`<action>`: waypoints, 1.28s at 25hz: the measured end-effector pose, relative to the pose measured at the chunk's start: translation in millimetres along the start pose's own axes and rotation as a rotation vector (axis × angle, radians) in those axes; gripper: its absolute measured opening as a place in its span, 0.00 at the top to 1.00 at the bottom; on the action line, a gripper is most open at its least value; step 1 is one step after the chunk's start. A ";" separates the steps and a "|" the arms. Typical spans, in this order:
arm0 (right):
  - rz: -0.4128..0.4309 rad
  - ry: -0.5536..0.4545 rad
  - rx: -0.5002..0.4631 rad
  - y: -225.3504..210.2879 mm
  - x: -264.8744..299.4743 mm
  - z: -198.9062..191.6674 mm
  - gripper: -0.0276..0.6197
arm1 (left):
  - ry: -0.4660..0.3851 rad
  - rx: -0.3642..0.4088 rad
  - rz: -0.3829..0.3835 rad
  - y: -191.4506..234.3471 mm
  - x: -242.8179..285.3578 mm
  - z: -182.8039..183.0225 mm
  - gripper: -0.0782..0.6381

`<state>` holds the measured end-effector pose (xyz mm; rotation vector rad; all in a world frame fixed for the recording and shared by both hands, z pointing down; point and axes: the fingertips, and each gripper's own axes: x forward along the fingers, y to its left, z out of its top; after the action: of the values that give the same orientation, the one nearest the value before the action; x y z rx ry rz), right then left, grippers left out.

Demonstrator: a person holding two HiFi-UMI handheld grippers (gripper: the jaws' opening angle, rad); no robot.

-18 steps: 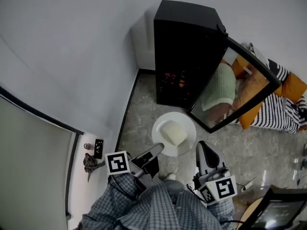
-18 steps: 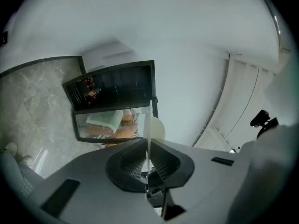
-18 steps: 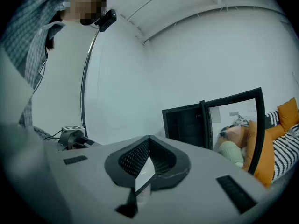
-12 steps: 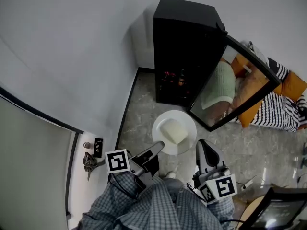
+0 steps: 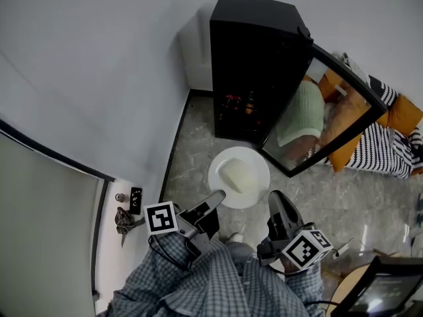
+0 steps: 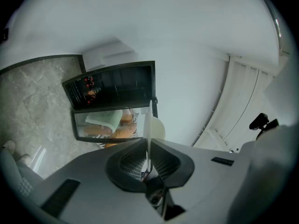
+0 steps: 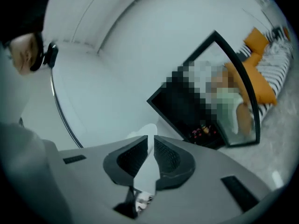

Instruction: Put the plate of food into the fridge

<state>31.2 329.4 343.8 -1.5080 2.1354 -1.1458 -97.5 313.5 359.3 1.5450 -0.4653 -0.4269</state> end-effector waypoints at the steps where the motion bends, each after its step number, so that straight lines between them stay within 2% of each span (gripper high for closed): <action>1: 0.018 0.005 0.067 -0.5 0.5 -3.0 0.90 | -0.003 -0.004 -0.002 0.5 -0.1 0.1 0.86; 4: 0.059 0.034 0.170 0.9 3.9 -12.7 0.82 | -0.017 -0.016 -0.011 1.4 -0.4 1.2 0.86; 10: 0.142 0.081 0.256 14.1 6.8 -31.8 0.82 | -0.027 -0.025 -0.024 0.5 -4.9 -2.8 0.86; 14: 0.158 0.111 0.251 14.5 7.0 -37.3 0.82 | -0.027 -0.020 -0.020 -0.3 -4.9 -9.0 0.86; 21: 0.123 0.140 0.259 7.6 4.5 -43.2 0.82 | -0.027 -0.041 -0.014 3.9 -3.8 -26.1 0.86; 32: 0.162 0.158 0.286 0.0 -8.2 -39.0 0.82 | -0.062 -0.040 -0.009 9.6 1.3 -44.9 0.86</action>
<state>10.1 353.8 367.3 -1.1340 2.0388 -1.4773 -72.5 350.5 370.1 1.4993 -0.4956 -0.4895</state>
